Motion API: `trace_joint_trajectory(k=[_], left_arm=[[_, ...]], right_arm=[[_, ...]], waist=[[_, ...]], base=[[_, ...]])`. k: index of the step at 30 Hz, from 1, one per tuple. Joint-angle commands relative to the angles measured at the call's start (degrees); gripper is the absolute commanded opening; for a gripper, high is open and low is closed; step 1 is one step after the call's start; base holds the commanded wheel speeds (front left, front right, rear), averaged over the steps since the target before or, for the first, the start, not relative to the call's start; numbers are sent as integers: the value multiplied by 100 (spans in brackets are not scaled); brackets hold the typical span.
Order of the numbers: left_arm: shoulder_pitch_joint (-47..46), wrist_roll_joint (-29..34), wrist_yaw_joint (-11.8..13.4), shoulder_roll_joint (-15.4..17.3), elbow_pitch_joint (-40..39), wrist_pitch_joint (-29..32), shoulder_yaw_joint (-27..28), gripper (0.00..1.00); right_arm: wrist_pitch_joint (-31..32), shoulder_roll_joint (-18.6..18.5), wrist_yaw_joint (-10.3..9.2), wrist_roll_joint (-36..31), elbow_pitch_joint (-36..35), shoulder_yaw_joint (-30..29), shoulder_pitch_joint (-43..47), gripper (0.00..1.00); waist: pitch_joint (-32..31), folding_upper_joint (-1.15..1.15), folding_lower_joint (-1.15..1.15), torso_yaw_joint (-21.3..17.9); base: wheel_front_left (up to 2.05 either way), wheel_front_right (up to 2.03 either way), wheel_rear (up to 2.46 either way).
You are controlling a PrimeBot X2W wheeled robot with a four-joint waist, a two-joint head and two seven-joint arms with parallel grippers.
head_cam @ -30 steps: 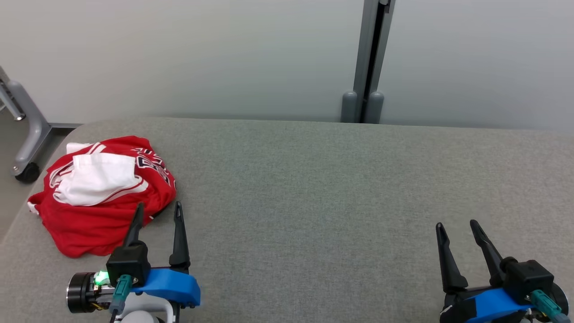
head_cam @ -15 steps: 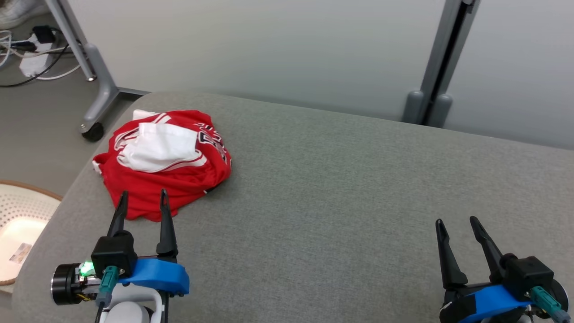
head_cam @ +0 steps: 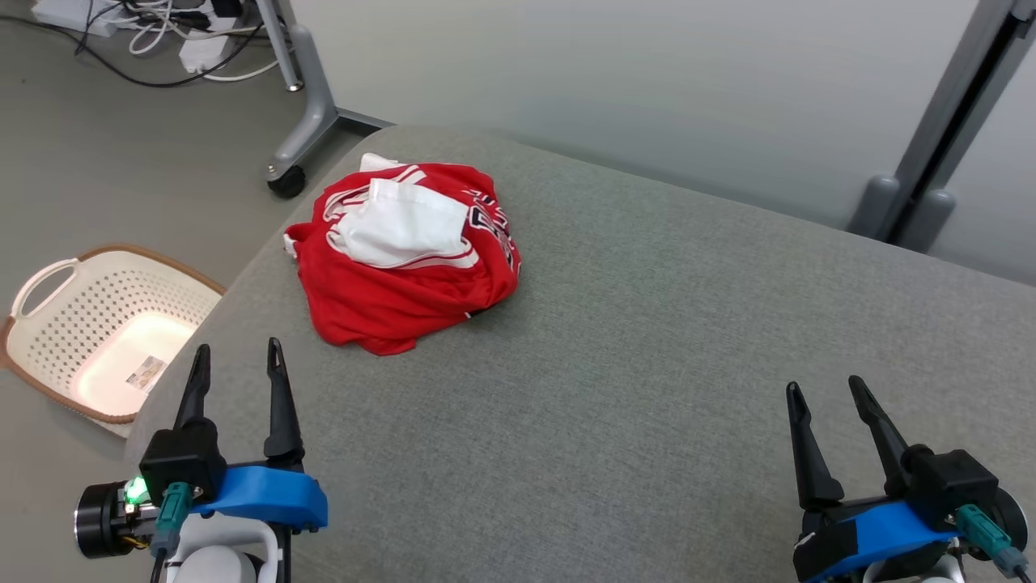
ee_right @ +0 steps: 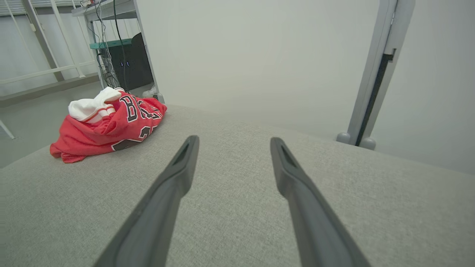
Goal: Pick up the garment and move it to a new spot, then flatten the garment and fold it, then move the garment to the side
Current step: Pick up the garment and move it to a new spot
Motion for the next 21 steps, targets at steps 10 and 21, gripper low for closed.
trace_joint_trajectory(k=[10, 21], left_arm=[[91, -127, 101, 83, -74, -29, 85, 100], [-633, -409, 41, 188, 2, -12, 300, 100]], right_arm=[[-6, -22, 13, 10, 71, 72, -52, 100], [107, -51, 13, -207, -95, 34, -204, 100]], waist=[[26, 0, 0, 186], [334, 0, 0, -215]], base=[[0, 0, 0], [0, 0, 0]])
